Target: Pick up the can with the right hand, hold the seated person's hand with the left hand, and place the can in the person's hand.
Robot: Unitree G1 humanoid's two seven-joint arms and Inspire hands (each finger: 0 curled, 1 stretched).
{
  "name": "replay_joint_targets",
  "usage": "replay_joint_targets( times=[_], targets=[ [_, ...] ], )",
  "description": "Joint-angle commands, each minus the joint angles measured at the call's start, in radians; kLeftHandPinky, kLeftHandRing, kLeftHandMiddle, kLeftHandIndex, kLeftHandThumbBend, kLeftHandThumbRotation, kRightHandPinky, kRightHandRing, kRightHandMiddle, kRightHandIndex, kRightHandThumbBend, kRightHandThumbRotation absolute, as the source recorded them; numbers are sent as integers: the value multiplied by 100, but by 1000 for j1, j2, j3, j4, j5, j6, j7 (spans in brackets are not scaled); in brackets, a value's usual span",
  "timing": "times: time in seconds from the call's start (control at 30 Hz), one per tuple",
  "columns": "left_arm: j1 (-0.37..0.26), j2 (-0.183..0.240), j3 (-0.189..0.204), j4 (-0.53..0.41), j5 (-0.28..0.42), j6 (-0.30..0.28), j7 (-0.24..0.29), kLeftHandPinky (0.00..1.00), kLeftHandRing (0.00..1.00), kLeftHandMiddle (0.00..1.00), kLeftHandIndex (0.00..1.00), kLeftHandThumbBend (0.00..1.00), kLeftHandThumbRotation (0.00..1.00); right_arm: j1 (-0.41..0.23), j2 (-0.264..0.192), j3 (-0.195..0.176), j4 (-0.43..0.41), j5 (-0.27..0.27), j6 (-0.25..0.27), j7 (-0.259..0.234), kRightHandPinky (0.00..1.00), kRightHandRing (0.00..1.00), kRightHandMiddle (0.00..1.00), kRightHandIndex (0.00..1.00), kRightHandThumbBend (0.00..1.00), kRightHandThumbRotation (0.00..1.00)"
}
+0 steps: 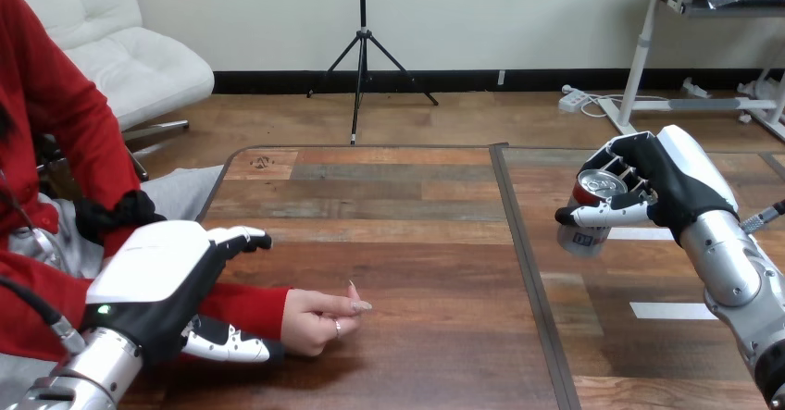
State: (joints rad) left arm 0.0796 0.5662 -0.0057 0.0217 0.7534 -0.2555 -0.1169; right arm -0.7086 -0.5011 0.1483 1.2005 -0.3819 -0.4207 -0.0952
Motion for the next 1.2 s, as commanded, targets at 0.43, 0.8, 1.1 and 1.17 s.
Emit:
replay_joint_targets(
  times=[0.43,0.8,1.1,1.17],
  targets=[
    [-103,40,-54,85,19,31,30,72,77,80,79,98,27,-57,-15,-18,-54,18,-25,-15,37,42,46,49,71,0],
    [-127,41,-83,130,10,32,27,71,76,78,78,97,21,-56,-16,-18,-59,18,-29,-17,37,41,46,48,71,0],
    [-142,44,-112,152,35,46,36,71,76,78,77,96,19,-56,-18,-16,-54,13,-45,-28,37,41,46,48,72,0],
    [-145,45,-116,156,37,48,39,71,76,78,76,96,19,-56,-18,-17,-55,14,-44,-26,37,41,46,48,72,0]
  ],
)
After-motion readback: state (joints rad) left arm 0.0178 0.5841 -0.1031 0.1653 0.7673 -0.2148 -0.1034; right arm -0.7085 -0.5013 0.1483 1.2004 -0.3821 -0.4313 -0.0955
